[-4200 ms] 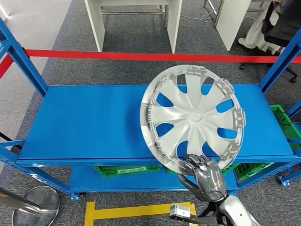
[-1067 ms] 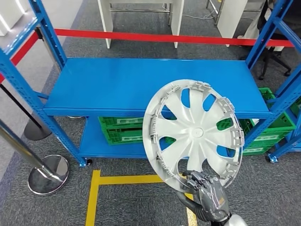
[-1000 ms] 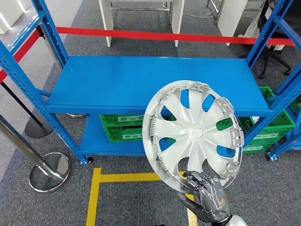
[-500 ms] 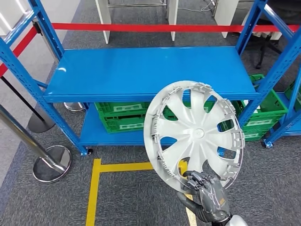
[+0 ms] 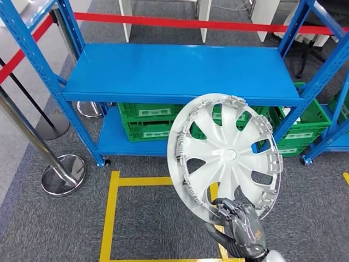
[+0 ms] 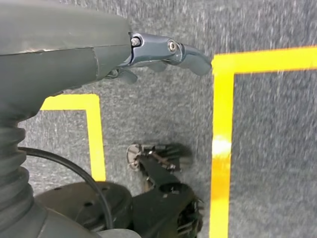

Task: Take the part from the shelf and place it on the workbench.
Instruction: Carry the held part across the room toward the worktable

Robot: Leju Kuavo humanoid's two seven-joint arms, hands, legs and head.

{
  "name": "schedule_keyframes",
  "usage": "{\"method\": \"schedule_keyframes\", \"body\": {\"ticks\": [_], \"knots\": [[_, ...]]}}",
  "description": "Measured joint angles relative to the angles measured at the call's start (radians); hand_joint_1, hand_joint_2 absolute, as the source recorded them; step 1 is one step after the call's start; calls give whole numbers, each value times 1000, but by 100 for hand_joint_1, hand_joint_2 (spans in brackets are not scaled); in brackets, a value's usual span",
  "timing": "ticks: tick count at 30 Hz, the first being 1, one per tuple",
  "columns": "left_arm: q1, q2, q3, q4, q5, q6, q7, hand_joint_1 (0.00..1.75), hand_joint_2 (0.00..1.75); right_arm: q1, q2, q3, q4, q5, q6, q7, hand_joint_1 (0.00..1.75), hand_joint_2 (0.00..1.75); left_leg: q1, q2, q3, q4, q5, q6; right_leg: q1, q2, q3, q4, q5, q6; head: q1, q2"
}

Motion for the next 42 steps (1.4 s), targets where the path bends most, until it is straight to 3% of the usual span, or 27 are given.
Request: {"method": "schedule_keyframes", "body": {"ticks": [1, 2, 3, 5, 7, 9, 11, 13, 15, 17, 18, 19, 21, 22, 23, 25, 26, 28, 30, 32, 33, 34, 35, 37, 39, 41, 42], "knots": [[0, -1, 0, 0, 1, 0, -1, 0, 175, 1, 0, 0, 0, -7, 0, -1, 175, 175, -2, 1, -9, 1, 6, 1, 0, 0, -11, 57, -14, 1, 1, 0], [0, -2, 0, 0, 1, 0, -1, 0, 175, 2, 0, 0, 0, -13, 0, -3, 175, 175, -3, 1, -17, 3, 12, 1, 1, 0, -10, 85, -8, 1, 2, 0], [0, -3, 0, 0, 1, 0, -2, 0, 175, 3, 0, 0, 0, -18, 0, -4, 175, 175, -4, 2, -24, 6, 17, 0, 1, 1, 9, 75, 15, 0, 2, 0], [0, -5, 0, 0, 1, 0, -2, 0, 175, 4, 0, 0, 0, -22, 0, -5, 175, 175, -4, 2, -36, 14, 22, -3, 2, 0, 96, -49, 64, -6, 2, 0], [-1, -6, 0, 0, 1, 0, -2, 0, 175, 3, 0, 0, -1, -23, 0, -5, 175, 175, -7, 1, -45, 24, 26, -10, 5, 1, 179, -177, 70, -11, 2, 0], [-1, -7, 0, 0, 1, 0, -3, 0, 175, 3, 0, 0, -1, -17, 0, 0, 175, 175, -9, 1, -54, 28, 34, -21, 9, 1, 202, -216, 60, -13, 2, 0], [-1, -6, 1, 0, 0, 2, -4, 0, 175, 4, 0, 0, -1, -2, 0, 12, 175, 175, -10, -1, -64, 39, 29, -33, 3, -3, 196, -224, 62, -23, 0, 0], [-1, -5, 2, 0, -1, 3, -5, 0, 175, 5, 0, 1, -1, 9, 0, 23, 175, 175, -8, -2, -90, 102, -21, -46, -2, -12, 190, -230, 69, -38, -5, 0], [-1, -5, 3, 0, -2, 4, -5, 0, 175, 7, 0, 1, 0, 15, 0, 31, 175, 175, 0, -3, -133, 228, -96, -57, 1, -23, 182, -229, 74, -48, -9, 0], [-1, -5, 5, 1, -3, 4, -5, 0, 175, 8, 0, 2, 0, 23, 0, 37, 175, 175, 5, -2, -154, 311, -122, -63, 3, -37, 174, -223, 76, -50, -9, 0], [-1, -5, 6, 1, -5, 4, -5, 0, 175, 8, 0, 2, 0, 27, 0, 40, 175, 175, 6, -2, -141, 299, -106, -64, 3, -44, 170, -219, 76, -50, -9, 0], [-1, -5, 7, 1, -7, 4, -5, 0, 175, 8, 0, 3, 0, 31, 0, 44, 175, 175, 7, 2, -111, 251, -76, -63, 4, -52, 168, -215, 75, -50, -9, 0], [-2, -5, 8, 1, -10, 4, -5, 0, 175, 8, 0, 4, 0, 38, 0, 54, 175, 175, 1, 33, -39, 116, -22, -53, 6, -68, 165, -208, 74, -47, -9, 0], [-4, -5, 8, 1, -11, 4, -5, 0, 175, 8, 0, 4, 0, 40, 0, 60, 175, 175, -4, 50, -16, 68, -10, -46, 8, -77, 163, -207, 74, -44, -9, 0], [-5, -6, 8, 1, -12, 4, -5, 0, 175, 8, -1, 5, 0, 43, 0, 66, 175, 175, -9, 62, -6, 41, -9, -40, 10, -85, 161, -206, 76, -41, -8, 0], [-6, -7, 9, 1, -13, 4, -5, 0, 175, 8, -2, 6, 0, 48, 0, 76, 175, 175, -12, 52, -10, 29, -8, -30, 12, -103, 158, -206, 78, -32, -8, 0], [-5, -8, 9, 1, -13, 4, -5, 0, 175, 8, -4, 8, 0, 50, 0, 80, 175, 175, -9, 42, -13, 24, -4, -23, 11, -96, 155, -202, 72, -27, -7, 0], [-6, -9, 10, 1, -13, 4, -5, 0, 175, 8, -7, 10, 0, 53, 0, 84, 175, 175, -2, 23, -18, 15, 8, -8, 8, -52, 132, -152, 31, -20, -6, 0], [-7, -11, 11, 1, -13, 3, -6, 0, 175, 10, -12, 13, 0, 54, 0, 85, 175, 175, -1, 4, -27, 15, 16, 1, 6, -9, 75, -25, -36, -16, -4, 0], [-7, -13, 11, 1, -14, 3, -6, 0, 175, 10, -14, 17, 1, 56, 0, 88, 175, 175, -2, -18, -35, 18, 22, 2, 6, 1, 31, 77, -65, -14, -4, 0], [-6, -14, 12, 2, -14, 3, -6, 0, 175, 10, -15, 19, 1, 59, 0, 91, 175, 175, -2, -30, -38, 21, 24, 1, 6, 2, 32, 76, -51, -13, -4, 0], [-6, -15, 12, 2, -15, 3, -6, 0, 175, 10, -16, 20, 1, 63, 0, 95, 175, 175, -2, -43, -39, 23, 25, 0, 5, 5, 54, 35, -19, -14, -4, 0], [-6, -15, 12, 2, -17, 3, -6, 0, 175, 10, -19, 22, 2, 68, 0, 101, 175, 175, -2, -55, -41, 27, 26, -2, 2, 16, 88, -35, 19, -14, -4, 0], [-8, -16, 13, 2, -19, 3, -6, 0, 175, 9, -24, 24, 2, 79, 0, 111, 175, 175, -4, -79, -50, 39, 27, -10, -3, 58, 149, -157, 58, -14, -4, 0], [-9, -17, 13, 2, -20, 3, -6, 0, 175, 8, -30, 27, 2, 86, 0, 118, 175, 175, -4, -99, -67, 48, 33, -23, -4, 78, 166, -192, 57, -17, -4, 0], [-6, -17, 15, 2, -21, 3, -6, 0, 175, 7, -34, 29, 2, 90, 0, 123, 175, 175, -2, -110, -79, 53, 38, -36, -5, 56, 165, -192, 62, -27, -4, 0], [-4, -18, 16, 2, -21, 3, -6, 0, 175, 7, -36, 30, 2, 90, 0, 126, 175, 175, -3, -97, -87, 66, 28, -42, -6, 43, 164, -193, 65, -33, -7, 0]]}}
